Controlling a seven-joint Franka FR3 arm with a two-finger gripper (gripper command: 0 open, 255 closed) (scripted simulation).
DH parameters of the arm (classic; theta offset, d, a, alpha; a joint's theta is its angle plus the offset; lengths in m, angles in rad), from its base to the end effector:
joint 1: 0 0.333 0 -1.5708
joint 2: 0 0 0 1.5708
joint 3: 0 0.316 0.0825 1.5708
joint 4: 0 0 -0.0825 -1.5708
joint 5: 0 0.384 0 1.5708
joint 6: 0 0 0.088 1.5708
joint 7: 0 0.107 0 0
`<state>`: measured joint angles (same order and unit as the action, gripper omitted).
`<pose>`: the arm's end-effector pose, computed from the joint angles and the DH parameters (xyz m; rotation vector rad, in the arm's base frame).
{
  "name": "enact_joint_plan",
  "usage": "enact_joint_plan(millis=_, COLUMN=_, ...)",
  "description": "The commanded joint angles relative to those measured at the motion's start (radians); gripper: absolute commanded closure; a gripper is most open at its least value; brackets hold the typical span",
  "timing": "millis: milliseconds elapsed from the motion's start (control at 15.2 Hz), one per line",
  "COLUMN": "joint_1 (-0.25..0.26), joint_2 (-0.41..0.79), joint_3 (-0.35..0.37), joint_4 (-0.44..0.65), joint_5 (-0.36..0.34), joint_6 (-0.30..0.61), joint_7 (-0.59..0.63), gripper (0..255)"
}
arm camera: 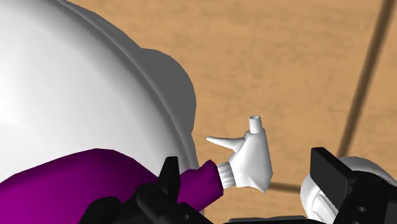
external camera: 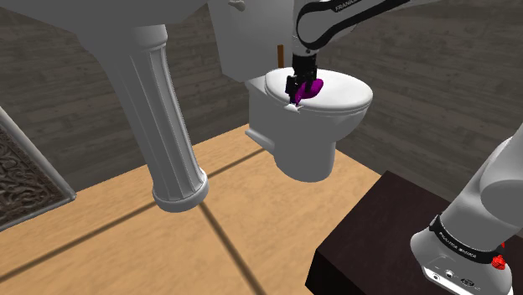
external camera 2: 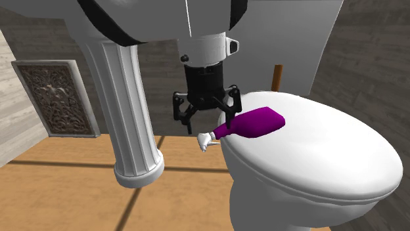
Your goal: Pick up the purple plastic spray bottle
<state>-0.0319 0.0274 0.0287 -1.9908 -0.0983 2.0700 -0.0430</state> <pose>0.5665 -0.0070 0.4528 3.0500 0.1291 0.0760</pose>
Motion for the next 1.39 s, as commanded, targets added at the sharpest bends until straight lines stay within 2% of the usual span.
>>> enact_joint_plan(millis=0, joint_1=0.000, joint_2=0.035, joint_3=0.000, joint_4=0.015, joint_5=-0.004, joint_6=0.027, joint_7=-0.001, gripper=0)
enact_joint_plan(millis=528, joint_1=0.000, joint_2=0.067, joint_3=-0.001, joint_4=-0.037, joint_5=-0.011, joint_6=0.110, joint_7=0.008, gripper=0)
enact_joint_plan(millis=594, joint_1=-0.001, joint_2=0.067, joint_3=-0.001, joint_4=-0.037, joint_5=-0.011, joint_6=0.110, joint_7=0.008, gripper=255)
enact_joint_plan(millis=1188, joint_1=0.000, joint_2=0.067, joint_3=-0.001, joint_4=-0.037, joint_5=-0.011, joint_6=0.110, joint_7=0.009, gripper=255)
enact_joint_plan(millis=1320, joint_1=0.000, joint_2=0.056, joint_3=0.000, joint_4=-0.022, joint_5=-0.009, joint_6=0.085, joint_7=0.006, gripper=255)
